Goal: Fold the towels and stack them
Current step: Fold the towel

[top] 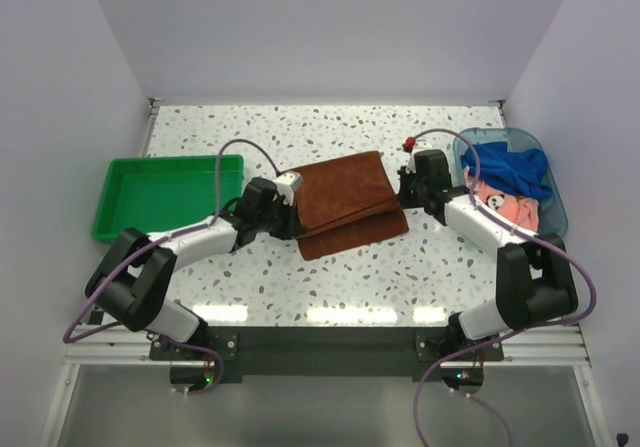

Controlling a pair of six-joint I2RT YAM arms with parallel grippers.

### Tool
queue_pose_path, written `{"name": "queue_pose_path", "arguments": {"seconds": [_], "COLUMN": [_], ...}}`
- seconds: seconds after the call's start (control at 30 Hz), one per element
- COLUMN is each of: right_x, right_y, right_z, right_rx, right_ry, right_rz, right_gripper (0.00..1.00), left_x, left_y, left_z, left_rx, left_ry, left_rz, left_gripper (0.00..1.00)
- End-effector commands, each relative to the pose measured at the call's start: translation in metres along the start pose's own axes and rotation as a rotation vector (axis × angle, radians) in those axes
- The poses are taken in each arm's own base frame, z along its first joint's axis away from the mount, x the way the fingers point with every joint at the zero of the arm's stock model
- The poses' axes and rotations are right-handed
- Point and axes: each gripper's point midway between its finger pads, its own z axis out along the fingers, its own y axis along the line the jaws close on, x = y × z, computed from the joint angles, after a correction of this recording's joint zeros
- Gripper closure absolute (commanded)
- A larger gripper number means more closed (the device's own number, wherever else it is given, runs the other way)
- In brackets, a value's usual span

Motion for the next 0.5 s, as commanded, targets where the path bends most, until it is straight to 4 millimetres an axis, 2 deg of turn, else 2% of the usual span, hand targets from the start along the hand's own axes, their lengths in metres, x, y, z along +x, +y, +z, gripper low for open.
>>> {"name": "queue_pose_path", "arguments": {"seconds": [0.0,0.2,0.3,0.33,0.43,0.47], "right_x": [-0.003,0.016,0.024,0.026,0.036,0.035], "right_y": [-0.025,-0.027,-0.028,-0.028,-0.033,-0.034], "right_z": [0.003,0.005,0.003,0.001,-0.004,-0.008], "right_rx": [0.102,0.108,0.114,0.119,0.151,0.16], "right_ry": [-0.041,0.006,0.025,0.03,0.054,0.047], "right_rz": [-0.011,0.018,0.04,0.052,0.09,0.101], "right_gripper": [0.94,0.9,0.83,0.82,0.8,0.75], "left_x": [0.007,0.021,0.026,0.029,0.034,0.038], "left_y": [0.0,-0.002,-0.004,-0.006,-0.017,-0.023], "left_z": [0.001,-0.001,-0.004,-0.005,-0.009,-0.01], "left_rx": [-0.011,-0.008,-0.001,0.011,0.049,0.064], "left_ry": [-0.008,0.012,0.016,0.021,0.033,0.041], "left_rz": [0.018,0.029,0.031,0.03,0.031,0.035], "left_gripper": [0.89,0.83,0.75,0.69,0.61,0.59]}}
